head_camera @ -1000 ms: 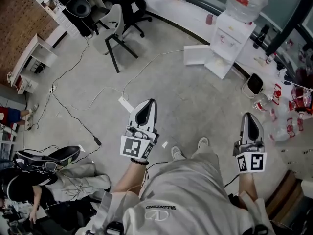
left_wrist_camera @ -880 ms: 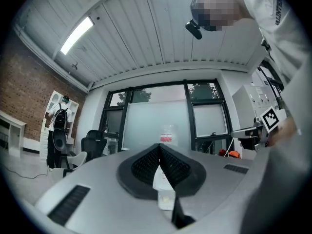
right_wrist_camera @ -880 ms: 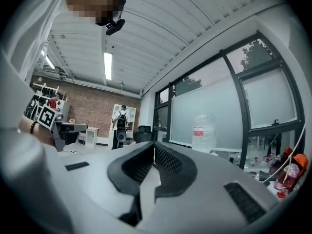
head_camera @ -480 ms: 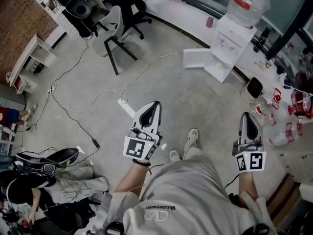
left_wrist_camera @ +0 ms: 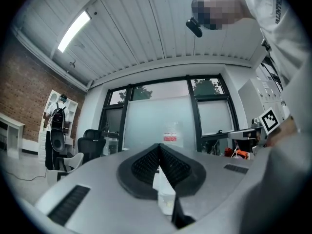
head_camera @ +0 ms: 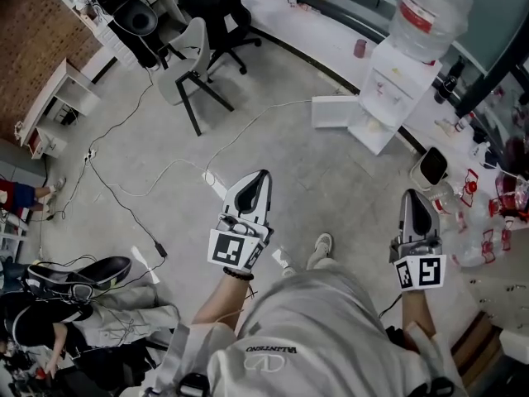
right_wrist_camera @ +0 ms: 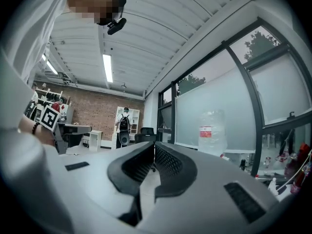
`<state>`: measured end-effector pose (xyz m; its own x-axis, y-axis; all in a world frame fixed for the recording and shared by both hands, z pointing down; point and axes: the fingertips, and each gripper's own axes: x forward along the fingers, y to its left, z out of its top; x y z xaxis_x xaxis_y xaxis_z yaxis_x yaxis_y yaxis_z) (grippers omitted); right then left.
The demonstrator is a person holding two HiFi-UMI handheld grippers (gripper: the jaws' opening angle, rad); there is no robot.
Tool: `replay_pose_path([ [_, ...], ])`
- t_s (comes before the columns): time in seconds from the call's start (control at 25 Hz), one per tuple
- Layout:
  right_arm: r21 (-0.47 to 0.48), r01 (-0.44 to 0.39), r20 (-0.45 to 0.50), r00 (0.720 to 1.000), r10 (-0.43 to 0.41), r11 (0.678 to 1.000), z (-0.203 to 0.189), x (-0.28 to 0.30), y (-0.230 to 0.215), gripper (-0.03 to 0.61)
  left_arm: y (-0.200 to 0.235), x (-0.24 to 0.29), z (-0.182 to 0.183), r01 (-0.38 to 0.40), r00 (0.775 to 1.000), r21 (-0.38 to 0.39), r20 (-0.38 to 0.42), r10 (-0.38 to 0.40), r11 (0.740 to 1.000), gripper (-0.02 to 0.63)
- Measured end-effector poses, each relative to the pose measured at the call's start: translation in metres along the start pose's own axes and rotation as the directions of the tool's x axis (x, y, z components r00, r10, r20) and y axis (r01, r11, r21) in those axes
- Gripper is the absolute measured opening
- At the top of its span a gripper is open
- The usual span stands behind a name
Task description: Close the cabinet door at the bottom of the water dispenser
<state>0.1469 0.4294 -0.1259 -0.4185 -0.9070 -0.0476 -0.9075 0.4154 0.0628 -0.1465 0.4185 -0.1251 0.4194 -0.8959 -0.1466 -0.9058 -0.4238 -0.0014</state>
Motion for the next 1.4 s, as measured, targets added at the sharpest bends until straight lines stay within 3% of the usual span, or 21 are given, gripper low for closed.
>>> replay_pose_path([
  [0.36, 0.002, -0.083, 0.011, 0.996, 0.083, 0.997, -0.006, 0.067, -0.046, 0.017, 0.001, 0.071, -0.012, -0.022, 1.000, 0.008, 0.003, 0.022, 1.000, 0.003],
  [0.88, 0.031, -0.155, 0.002, 0.988, 0.155, 0.987, -0.022, 0.138, -0.054, 0.017, 0.039, 0.105, -0.040, -0.092, 0.993, -0.006, -0.069, 0.091, 0.996, 0.003],
  [1.08, 0.034, -0.149, -0.006, 0.989, 0.149, 0.988, -0.028, 0.173, -0.050, 0.017, 0.065, 0.132, -0.049, -0.066, 0.995, -0.016, -0.075, 0.065, 0.998, 0.003],
  [1.4, 0.024, -0.094, -0.007, 0.995, 0.095, 0.995, -0.028, 0.250, -0.043, 0.017, 0.122, 0.199, -0.054, 0.044, 0.997, -0.021, -0.064, -0.045, 0.999, 0.003],
])
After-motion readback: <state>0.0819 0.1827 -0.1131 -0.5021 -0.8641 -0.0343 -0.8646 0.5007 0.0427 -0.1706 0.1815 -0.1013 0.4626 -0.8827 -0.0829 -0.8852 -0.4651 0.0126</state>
